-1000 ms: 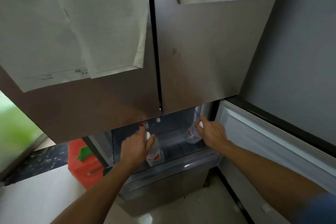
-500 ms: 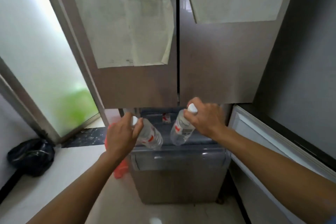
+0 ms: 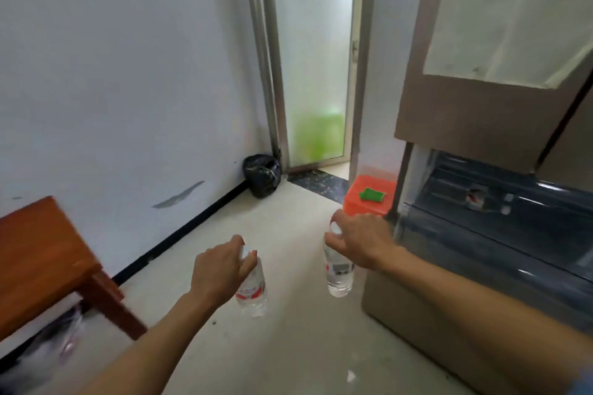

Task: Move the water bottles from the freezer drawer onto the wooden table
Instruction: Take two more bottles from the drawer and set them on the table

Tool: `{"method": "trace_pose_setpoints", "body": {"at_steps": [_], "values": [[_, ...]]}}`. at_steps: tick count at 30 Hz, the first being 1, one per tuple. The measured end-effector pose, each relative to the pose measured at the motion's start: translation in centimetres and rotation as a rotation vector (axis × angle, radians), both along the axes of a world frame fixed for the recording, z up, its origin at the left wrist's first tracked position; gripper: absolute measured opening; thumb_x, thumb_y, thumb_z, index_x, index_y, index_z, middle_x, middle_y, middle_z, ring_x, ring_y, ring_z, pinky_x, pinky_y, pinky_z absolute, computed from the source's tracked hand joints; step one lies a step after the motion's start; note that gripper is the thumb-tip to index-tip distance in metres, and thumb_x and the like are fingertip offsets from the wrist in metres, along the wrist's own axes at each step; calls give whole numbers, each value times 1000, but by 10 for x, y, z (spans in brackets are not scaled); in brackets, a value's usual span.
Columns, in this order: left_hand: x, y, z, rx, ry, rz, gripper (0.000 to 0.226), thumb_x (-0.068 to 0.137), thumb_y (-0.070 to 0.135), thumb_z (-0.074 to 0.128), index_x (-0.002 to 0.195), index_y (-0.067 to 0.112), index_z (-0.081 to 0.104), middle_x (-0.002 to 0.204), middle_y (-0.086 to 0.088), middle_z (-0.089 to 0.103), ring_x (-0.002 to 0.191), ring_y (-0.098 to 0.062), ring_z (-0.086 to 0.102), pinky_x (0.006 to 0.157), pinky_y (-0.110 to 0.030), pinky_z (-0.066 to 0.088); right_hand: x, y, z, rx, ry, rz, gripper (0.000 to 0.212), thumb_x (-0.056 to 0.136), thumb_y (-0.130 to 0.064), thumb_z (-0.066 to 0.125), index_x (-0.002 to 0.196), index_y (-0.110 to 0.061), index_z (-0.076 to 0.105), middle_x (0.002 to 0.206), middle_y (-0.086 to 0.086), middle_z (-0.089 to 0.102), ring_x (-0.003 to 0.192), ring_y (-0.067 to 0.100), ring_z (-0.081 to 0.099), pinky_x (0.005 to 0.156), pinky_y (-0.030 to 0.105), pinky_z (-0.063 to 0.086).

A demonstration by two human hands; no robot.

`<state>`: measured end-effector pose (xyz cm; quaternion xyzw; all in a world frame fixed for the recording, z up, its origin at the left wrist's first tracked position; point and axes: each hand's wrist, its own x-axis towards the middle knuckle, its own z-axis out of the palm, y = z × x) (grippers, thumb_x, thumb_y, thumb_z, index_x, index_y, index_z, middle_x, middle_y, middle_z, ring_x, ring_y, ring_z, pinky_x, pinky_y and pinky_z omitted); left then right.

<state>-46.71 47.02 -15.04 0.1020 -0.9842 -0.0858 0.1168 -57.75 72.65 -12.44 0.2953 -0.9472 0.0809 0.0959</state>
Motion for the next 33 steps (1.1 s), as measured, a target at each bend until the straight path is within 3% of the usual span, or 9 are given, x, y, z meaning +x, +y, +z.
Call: {"method": "trace_pose_setpoints", "body": {"at_steps": [4,8,13,17,24,29,33], "values": [[77,-89,-1,11,-37,184,36,91,57,43,99,22,50,90,2,67,73,-15,62,68,-30,53,34,-117,-3,72,37,201,40,93,-51,39,117,-21,49,96,12,70,84,33,63,63,33,32],[150,-182,1,17,-48,304,33,91,55,45,95,24,51,88,4,66,75,-15,64,70,-32,55,79,-239,-9,82,78,349,34,95,-50,36,109,-21,47,89,6,69,69,27,58,54,29,25],[234,-289,12,-79,-68,410,28,90,53,47,84,25,48,80,7,61,64,-10,56,62,-26,50,136,-383,-9,42,68,491,30,97,-51,34,105,-23,44,83,0,67,61,17,54,55,26,37],[299,-357,19,-110,-75,512,29,92,51,46,81,24,44,71,9,53,59,-12,51,51,-22,33,179,-483,-1,38,76,615,32,96,-54,34,105,-25,43,85,-4,63,63,12,55,59,23,43],[381,-452,11,-26,-109,792,30,91,52,43,83,23,40,72,7,50,65,-15,49,57,-30,33,241,-635,10,64,146,871,26,97,-50,33,89,-25,38,75,-8,50,54,8,40,47,20,20],[420,-526,-4,4,-155,909,31,92,54,41,83,25,43,73,8,56,64,-12,55,56,-26,38,268,-742,-8,88,132,992,29,97,-52,31,91,-24,40,75,-7,53,51,7,39,45,22,22],[433,-595,-10,6,-209,991,31,93,55,39,87,26,46,76,9,58,64,-6,53,57,-20,39,279,-837,-22,87,98,1087,33,96,-54,32,101,-25,47,81,-8,58,59,9,51,50,23,40]]}}
